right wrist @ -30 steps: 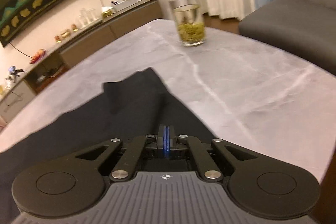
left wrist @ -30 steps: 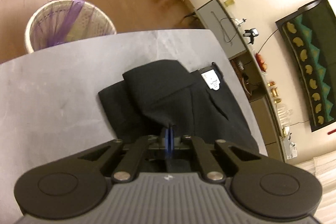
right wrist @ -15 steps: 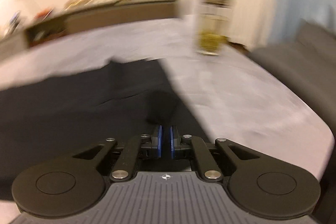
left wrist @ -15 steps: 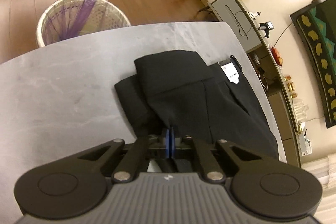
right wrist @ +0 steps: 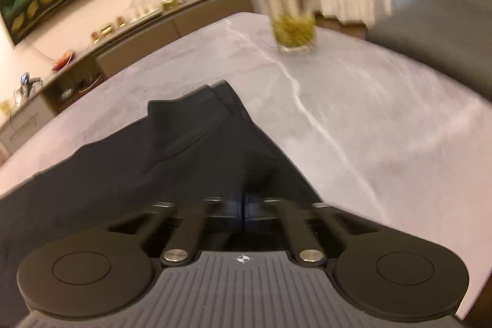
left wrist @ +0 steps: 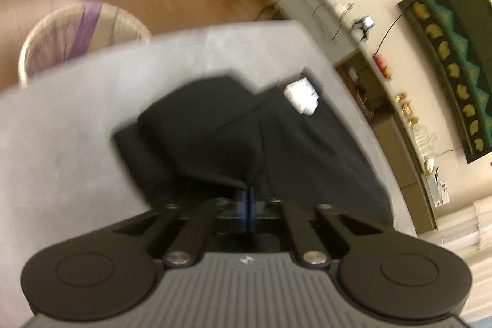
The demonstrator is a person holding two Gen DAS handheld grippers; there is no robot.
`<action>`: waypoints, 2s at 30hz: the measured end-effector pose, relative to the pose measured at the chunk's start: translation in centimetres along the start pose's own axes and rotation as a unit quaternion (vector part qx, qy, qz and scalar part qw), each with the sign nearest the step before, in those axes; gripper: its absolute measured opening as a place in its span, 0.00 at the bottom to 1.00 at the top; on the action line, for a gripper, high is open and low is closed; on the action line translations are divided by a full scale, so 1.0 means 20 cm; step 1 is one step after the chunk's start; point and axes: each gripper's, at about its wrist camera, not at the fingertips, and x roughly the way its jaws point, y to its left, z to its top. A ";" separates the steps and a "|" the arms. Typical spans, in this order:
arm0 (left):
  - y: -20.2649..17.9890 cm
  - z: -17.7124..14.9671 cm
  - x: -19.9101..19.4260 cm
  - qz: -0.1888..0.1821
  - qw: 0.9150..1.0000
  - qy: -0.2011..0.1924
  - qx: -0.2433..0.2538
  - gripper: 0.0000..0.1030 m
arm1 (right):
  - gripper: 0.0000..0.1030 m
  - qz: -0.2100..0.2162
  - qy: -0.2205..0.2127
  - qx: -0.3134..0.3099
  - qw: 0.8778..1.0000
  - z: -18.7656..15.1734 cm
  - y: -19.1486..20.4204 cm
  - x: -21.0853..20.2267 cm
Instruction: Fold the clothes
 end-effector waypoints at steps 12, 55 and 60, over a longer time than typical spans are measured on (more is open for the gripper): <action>0.09 -0.01 0.02 0.037 0.998 0.044 -0.012 0.16 | 0.00 -0.031 -0.002 -0.001 1.000 -0.03 -0.04 -0.02; 0.21 -0.11 -0.17 0.013 0.994 -0.001 -0.112 0.83 | 0.66 0.101 -0.057 -0.244 0.963 -0.22 0.92 -0.24; 0.40 -0.05 -0.18 -0.054 0.976 0.001 -0.212 0.84 | 0.83 0.318 -0.013 -0.382 0.868 -0.61 1.80 -0.39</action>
